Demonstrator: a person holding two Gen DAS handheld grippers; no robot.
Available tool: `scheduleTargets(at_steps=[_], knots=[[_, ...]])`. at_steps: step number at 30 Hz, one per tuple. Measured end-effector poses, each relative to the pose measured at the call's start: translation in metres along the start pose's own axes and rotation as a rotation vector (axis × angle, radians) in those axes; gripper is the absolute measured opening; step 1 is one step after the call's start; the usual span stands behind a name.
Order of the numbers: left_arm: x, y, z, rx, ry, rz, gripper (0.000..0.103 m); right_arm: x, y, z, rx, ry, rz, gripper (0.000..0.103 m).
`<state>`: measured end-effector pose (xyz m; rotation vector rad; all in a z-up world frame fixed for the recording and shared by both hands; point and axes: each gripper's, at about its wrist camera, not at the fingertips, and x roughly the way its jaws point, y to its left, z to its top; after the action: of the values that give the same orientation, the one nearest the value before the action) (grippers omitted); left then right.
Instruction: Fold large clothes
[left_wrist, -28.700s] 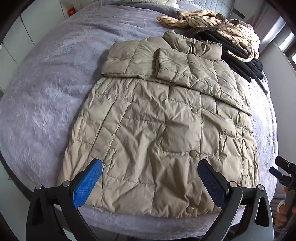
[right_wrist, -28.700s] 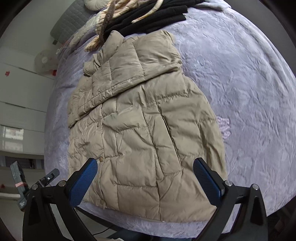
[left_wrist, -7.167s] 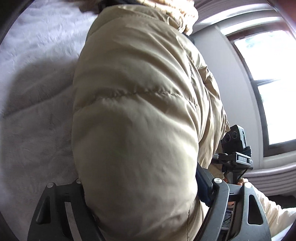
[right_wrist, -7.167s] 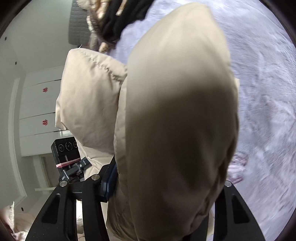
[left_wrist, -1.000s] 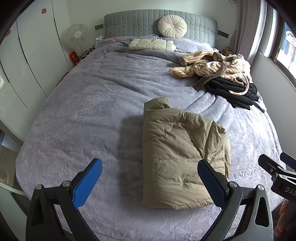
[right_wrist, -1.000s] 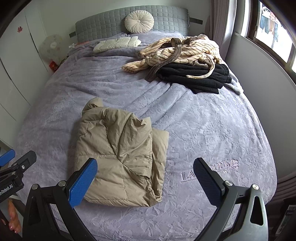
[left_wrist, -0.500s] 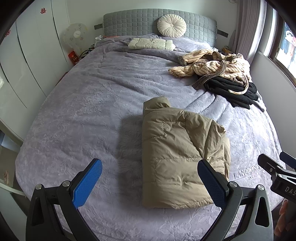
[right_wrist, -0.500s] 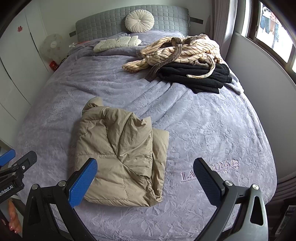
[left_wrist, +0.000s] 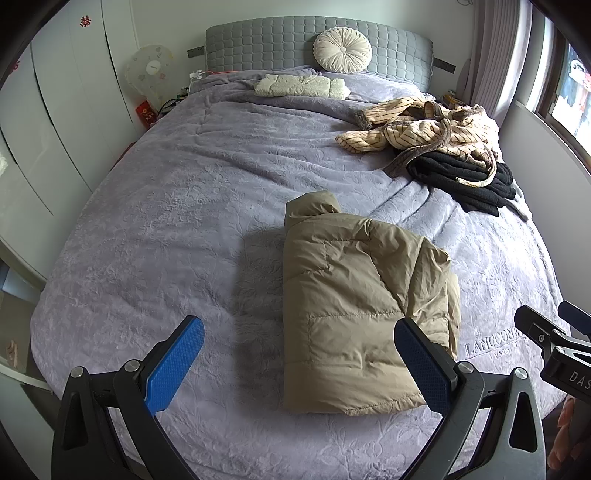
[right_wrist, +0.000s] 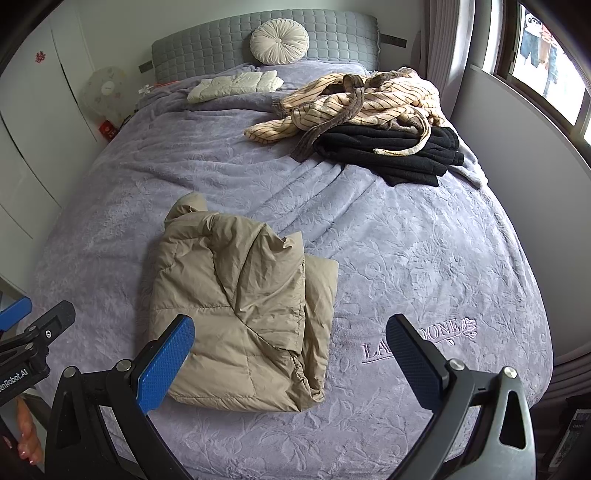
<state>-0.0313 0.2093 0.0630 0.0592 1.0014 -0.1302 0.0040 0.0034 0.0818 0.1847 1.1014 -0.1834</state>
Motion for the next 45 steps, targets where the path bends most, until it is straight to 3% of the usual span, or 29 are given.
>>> scheduleTargets(at_steps=[45], knots=[[0.0049, 0.0014, -0.0012, 0.002, 0.006, 0.000, 0.103, -0.0006, -0.0008, 0.0003, -0.003, 0.004, 0.006, 0.103]])
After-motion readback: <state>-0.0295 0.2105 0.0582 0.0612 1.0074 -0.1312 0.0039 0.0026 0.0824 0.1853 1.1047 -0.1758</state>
